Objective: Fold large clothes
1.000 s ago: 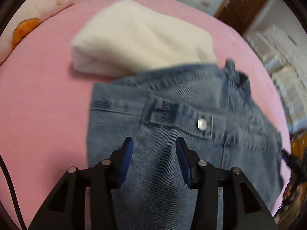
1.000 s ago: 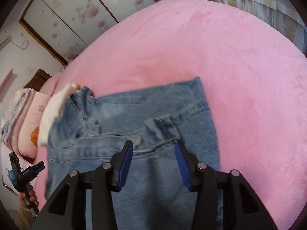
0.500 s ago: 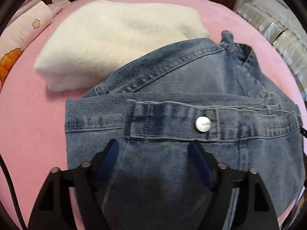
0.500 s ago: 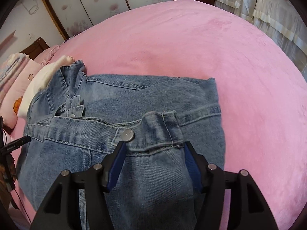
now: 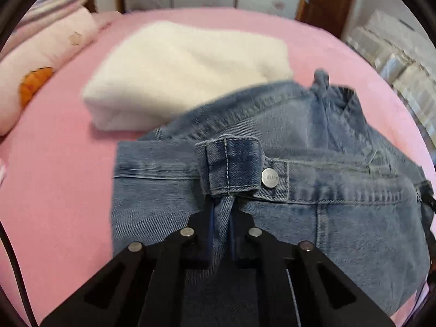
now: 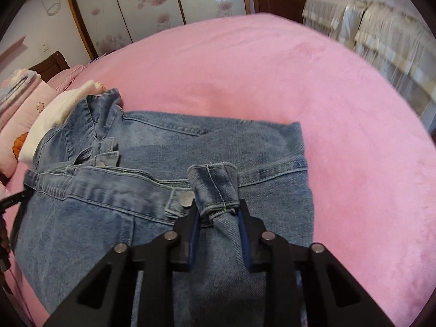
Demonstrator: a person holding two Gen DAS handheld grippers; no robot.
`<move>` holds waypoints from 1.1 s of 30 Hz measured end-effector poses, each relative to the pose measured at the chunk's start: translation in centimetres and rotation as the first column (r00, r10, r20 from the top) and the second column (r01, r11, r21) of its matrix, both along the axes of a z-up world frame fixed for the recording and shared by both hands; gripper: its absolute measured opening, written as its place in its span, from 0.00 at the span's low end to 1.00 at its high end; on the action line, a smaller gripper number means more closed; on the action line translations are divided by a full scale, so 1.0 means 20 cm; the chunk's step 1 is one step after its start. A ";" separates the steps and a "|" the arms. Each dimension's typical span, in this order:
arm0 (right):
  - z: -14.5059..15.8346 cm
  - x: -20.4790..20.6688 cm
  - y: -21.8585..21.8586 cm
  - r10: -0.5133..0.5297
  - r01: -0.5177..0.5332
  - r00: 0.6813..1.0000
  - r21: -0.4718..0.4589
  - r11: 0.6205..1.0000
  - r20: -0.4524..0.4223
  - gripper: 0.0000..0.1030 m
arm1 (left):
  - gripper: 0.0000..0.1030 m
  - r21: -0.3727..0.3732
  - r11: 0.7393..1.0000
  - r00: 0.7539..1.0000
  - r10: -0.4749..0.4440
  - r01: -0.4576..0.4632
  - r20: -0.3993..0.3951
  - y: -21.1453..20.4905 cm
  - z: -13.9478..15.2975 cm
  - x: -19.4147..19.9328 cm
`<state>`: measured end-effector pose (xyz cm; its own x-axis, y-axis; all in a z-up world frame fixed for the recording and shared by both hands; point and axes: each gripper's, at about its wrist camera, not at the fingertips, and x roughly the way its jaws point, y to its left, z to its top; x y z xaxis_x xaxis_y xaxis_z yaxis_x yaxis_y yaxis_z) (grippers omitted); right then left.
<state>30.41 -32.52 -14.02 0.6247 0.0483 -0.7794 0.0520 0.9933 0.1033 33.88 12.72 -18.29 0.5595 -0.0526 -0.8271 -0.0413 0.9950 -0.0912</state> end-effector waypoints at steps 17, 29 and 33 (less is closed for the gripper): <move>0.51 0.17 0.07 -0.068 0.078 0.953 -0.023 0.997 0.297 0.21 | 0.06 -0.016 0.987 0.952 0.158 -0.160 0.261 0.00 0.43 0.15; -0.04 0.76 0.03 -0.129 0.124 0.991 -0.147 0.981 -0.028 0.32 | 0.19 0.113 0.967 0.962 0.209 -0.230 0.175 -0.06 -0.04 0.51; -0.06 0.73 -0.10 -0.197 0.196 0.980 -0.054 0.979 -0.018 0.62 | 0.20 0.057 0.978 0.969 0.188 -0.199 0.159 -0.01 -0.04 0.50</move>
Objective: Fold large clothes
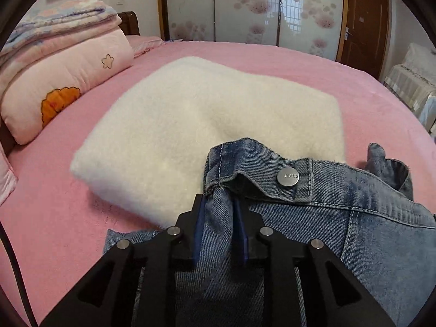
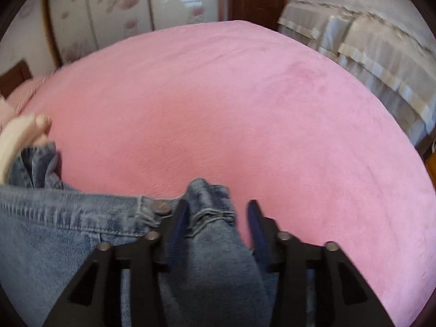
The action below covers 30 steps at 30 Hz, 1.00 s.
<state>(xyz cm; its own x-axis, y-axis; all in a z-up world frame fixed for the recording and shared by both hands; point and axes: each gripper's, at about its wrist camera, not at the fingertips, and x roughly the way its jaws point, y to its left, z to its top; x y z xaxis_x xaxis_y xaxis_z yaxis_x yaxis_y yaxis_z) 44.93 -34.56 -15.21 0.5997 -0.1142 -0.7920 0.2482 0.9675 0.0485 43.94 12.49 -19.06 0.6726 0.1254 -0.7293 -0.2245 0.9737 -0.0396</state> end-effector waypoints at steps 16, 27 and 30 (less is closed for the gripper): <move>0.40 -0.44 -0.03 0.024 -0.030 0.986 0.036 0.999 0.165 0.63 | 0.83 0.091 0.990 0.991 0.113 -0.106 -0.072 0.34 0.02 -0.38; 0.30 -0.65 0.86 0.355 -0.363 0.920 0.024 0.931 0.168 0.62 | 0.83 0.053 0.992 0.994 -0.110 0.111 -0.025 -0.23 0.11 -0.67; 0.15 -0.69 0.96 0.387 -0.390 0.916 0.012 0.921 0.109 0.62 | 0.83 0.178 0.983 0.992 -0.023 0.045 -0.124 -0.23 -0.07 -0.67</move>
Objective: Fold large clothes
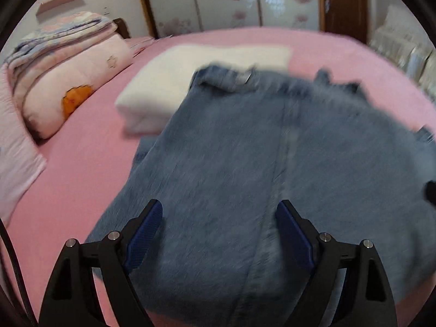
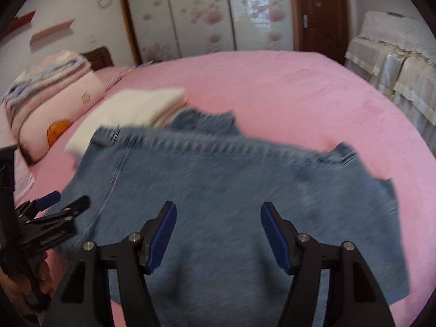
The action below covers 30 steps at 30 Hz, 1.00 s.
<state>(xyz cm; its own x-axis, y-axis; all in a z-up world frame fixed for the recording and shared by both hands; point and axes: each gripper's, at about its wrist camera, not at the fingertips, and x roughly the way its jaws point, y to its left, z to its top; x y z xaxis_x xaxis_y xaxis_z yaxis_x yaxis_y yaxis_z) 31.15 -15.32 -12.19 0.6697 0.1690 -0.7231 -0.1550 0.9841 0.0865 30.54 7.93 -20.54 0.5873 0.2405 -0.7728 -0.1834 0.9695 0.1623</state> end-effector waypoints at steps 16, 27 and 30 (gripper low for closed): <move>-0.21 -0.34 -1.16 -0.490 0.491 0.867 -0.012 0.871 -0.093 0.45 | 0.84 0.035 0.996 0.996 0.087 -0.087 0.014 0.17 -0.06 -0.18; 0.07 -0.40 -0.87 -0.427 0.430 0.902 0.063 0.900 -0.053 0.47 | 0.84 -0.049 0.998 0.996 0.044 -0.048 -0.079 0.18 0.18 -0.25; 0.18 -0.44 -0.76 -0.393 0.395 0.919 0.087 0.914 -0.039 0.47 | 0.84 -0.086 0.996 0.998 0.013 -0.019 -0.068 0.15 0.29 -0.33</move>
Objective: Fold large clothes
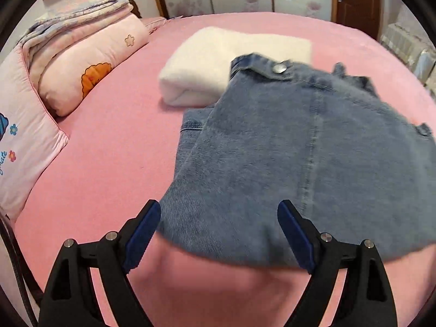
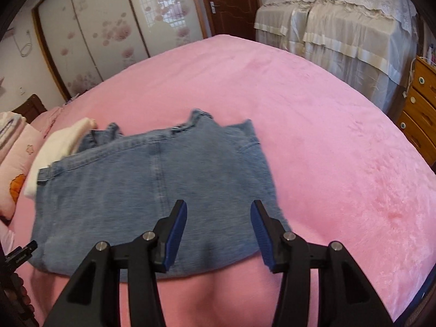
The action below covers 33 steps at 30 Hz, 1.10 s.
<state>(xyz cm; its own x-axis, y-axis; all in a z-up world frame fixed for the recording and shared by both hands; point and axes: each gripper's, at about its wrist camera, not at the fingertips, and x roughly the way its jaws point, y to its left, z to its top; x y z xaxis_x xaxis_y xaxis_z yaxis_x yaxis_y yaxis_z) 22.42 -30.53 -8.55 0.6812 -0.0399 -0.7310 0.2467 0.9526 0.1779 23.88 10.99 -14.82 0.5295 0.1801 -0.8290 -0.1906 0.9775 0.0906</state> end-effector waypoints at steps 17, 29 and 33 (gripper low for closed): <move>0.31 -0.32 0.47 0.160 -0.156 0.980 -0.042 0.987 0.116 0.54 | 0.84 -0.283 0.957 0.996 -0.046 0.066 0.077 -0.07 0.27 -0.43; 0.03 -0.32 0.66 0.239 -0.239 0.968 -0.018 0.971 0.070 0.54 | 0.84 -0.675 0.736 0.998 -0.017 0.048 0.052 0.04 -0.26 -0.39; -0.07 -0.28 0.70 0.259 -0.259 0.965 -0.014 0.966 0.032 0.54 | 0.84 -0.724 0.690 0.996 0.055 0.016 0.075 0.09 -0.39 -0.29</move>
